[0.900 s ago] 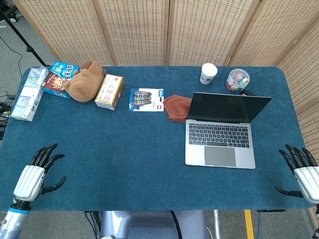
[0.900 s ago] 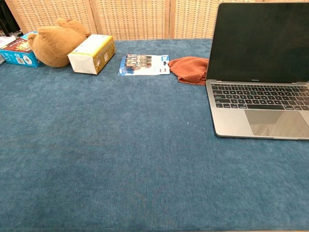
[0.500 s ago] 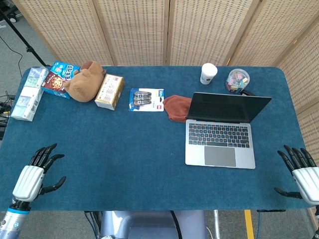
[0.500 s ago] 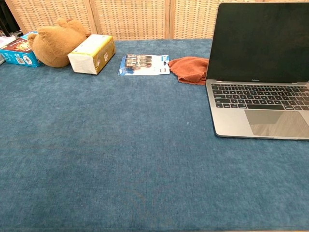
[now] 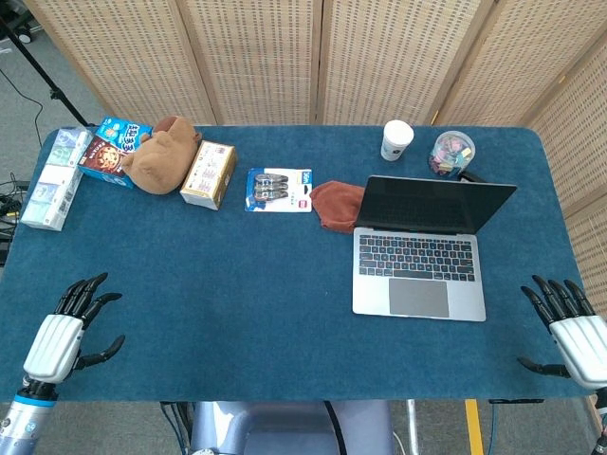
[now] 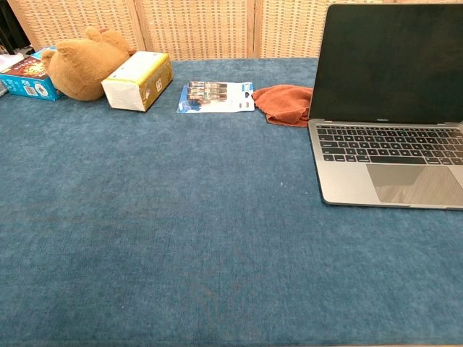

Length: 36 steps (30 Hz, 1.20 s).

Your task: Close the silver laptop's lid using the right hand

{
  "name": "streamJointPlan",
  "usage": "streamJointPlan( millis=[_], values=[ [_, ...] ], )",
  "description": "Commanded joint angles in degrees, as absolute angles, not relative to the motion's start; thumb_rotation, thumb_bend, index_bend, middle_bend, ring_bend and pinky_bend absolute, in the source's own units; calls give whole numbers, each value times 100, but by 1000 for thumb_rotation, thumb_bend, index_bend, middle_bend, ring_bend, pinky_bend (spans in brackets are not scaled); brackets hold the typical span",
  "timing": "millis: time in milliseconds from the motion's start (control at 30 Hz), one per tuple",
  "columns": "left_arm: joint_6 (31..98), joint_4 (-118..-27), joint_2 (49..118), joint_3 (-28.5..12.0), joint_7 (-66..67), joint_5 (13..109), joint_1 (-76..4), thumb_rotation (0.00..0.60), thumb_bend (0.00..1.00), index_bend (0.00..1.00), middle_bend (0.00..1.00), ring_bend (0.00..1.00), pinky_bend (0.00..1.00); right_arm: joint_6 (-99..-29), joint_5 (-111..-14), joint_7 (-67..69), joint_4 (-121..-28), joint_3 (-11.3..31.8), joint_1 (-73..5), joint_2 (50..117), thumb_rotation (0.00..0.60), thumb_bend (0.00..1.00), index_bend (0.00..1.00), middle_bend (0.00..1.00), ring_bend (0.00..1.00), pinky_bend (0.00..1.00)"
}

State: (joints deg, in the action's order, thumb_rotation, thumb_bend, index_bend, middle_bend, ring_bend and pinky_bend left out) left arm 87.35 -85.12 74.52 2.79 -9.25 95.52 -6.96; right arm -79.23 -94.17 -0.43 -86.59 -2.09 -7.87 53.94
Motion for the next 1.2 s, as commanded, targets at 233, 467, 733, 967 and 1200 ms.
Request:
streamJointPlan(
  millis=[233, 467, 733, 967, 1200],
  values=[
    [8776, -8527, 7425, 279, -935, 9573, -686, 462, 283, 266, 97, 74, 85, -7707, -9457, -444, -9317, 30, -1150, 5130, 388, 0, 0, 0, 0, 0],
    [8801, -8468, 7391, 295, -965, 9559, -654, 441, 283, 267, 97, 74, 85, -7211, -9191, -814, -9919, 418, -1676, 4966, 387, 0, 0, 0, 0, 0],
    [8797, -8427, 7339, 353, -1001, 9559, -608, 429, 283, 266, 97, 74, 86, -6175, -8496, -1499, -10278, 1005, -2654, 5290, 387, 0, 0, 0, 0, 0],
    [8769, -8384, 7353, 384, -994, 9603, -616, 426, 283, 266, 97, 74, 85, -5719, -7922, -1904, -10030, 1261, -3160, 5742, 389, 0, 0, 0, 0, 0],
    [8680, -8334, 7378, 386, -1005, 9571, -644, 424, 283, 266, 97, 74, 86, -5348, -7341, -2269, -9695, 1520, -3677, 6088, 387, 0, 0, 0, 0, 0]
  ],
)
